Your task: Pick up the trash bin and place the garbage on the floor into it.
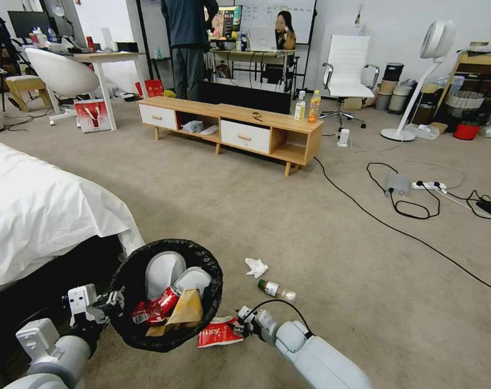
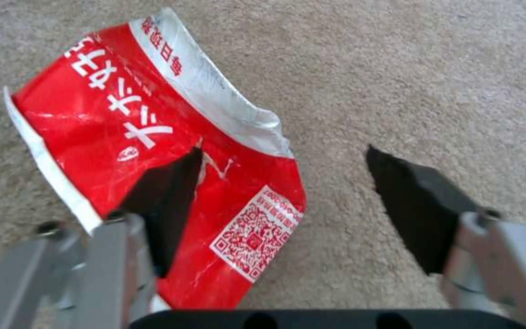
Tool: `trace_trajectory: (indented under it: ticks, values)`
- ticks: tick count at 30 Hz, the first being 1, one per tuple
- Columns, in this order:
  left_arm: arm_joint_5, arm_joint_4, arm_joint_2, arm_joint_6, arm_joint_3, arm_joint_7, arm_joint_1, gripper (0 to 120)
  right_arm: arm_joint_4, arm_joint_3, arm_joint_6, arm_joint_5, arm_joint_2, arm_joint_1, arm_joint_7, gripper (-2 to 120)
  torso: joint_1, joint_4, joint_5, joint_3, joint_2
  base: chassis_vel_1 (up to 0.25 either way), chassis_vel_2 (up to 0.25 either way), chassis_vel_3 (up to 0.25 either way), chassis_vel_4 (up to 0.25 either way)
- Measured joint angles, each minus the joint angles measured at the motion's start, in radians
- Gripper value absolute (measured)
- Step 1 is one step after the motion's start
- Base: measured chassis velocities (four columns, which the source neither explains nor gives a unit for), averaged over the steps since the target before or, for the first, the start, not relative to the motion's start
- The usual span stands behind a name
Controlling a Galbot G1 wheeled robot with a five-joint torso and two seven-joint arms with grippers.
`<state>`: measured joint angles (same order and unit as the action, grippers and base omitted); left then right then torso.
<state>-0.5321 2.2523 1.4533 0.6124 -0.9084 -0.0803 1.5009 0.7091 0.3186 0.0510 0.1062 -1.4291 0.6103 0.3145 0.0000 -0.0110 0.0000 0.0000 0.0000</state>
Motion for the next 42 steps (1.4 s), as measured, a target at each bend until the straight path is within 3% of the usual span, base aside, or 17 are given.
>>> trace_trajectory:
  ticks: [6,16,21,23,24,25,34,37,42]
  values:
    - [0.001,0.005,-0.002,0.0,-0.002,0.0,0.005,4,-0.066,-0.008,0.031,-0.032,-0.049,-0.031,0.001,97,0.0,0.0002,0.0,0.0,0.0,0.0,0.0,0.0,0.0]
    - [0.003,0.008,-0.003,0.0,-0.002,0.0,0.008,4,-0.109,-0.022,0.054,-0.055,-0.094,-0.058,0.017,100,0.0,0.0002,-0.0001,0.0,0.0,0.0,0.0,0.0,0.0]
    - [0.006,0.009,-0.001,-0.001,0.002,-0.001,0.01,4,-0.116,-0.03,0.07,-0.067,-0.092,-0.05,0.032,76,0.0,0.0,-0.0001,0.0,0.0,0.0,0.0,0.0,0.0]
    - [0.006,0.009,-0.001,-0.001,0.002,-0.001,0.01,4,-0.116,-0.03,0.07,-0.067,-0.092,-0.05,0.032,76,0.0,0.0,-0.0001,0.0,0.0,0.0,0.0,0.0,0.0]
    - [0.007,0.009,-0.001,-0.001,0.002,-0.001,0.01,4,-0.116,-0.033,0.072,-0.067,-0.09,-0.047,0.038,67,0.0,0.0,-0.0001,0.0,0.0,0.0,0.0,0.0,0.0]
    - [0.007,0.009,-0.001,-0.001,0.002,-0.001,0.01,4,-0.116,-0.033,0.072,-0.067,-0.09,-0.047,0.038,67,0.0,0.0,-0.0001,0.0,0.0,0.0,0.0,0.0,0.0]
    - [0.008,0.0,-0.003,-0.001,0.004,-0.002,0.005,4,-0.139,-0.055,0.083,-0.07,-0.1,-0.044,0.056,27,0.0,0.0001,0.0,0.0,0.0,0.0,0.0,0.0,0.0]
    - [0.008,-0.001,-0.003,-0.001,0.004,-0.002,0.004,4,-0.141,-0.058,0.084,-0.071,-0.102,-0.044,0.058,22,0.0,0.0002,0.0,0.0,0.0,0.0,0.0,0.0,0.0]
    - [0.008,-0.005,-0.003,-0.002,0.004,-0.002,0.002,4,-0.137,-0.064,0.087,-0.068,-0.104,-0.039,0.062,0,0.0,0.0001,0.0,0.0,0.0,0.0,0.0,0.0,0.0]
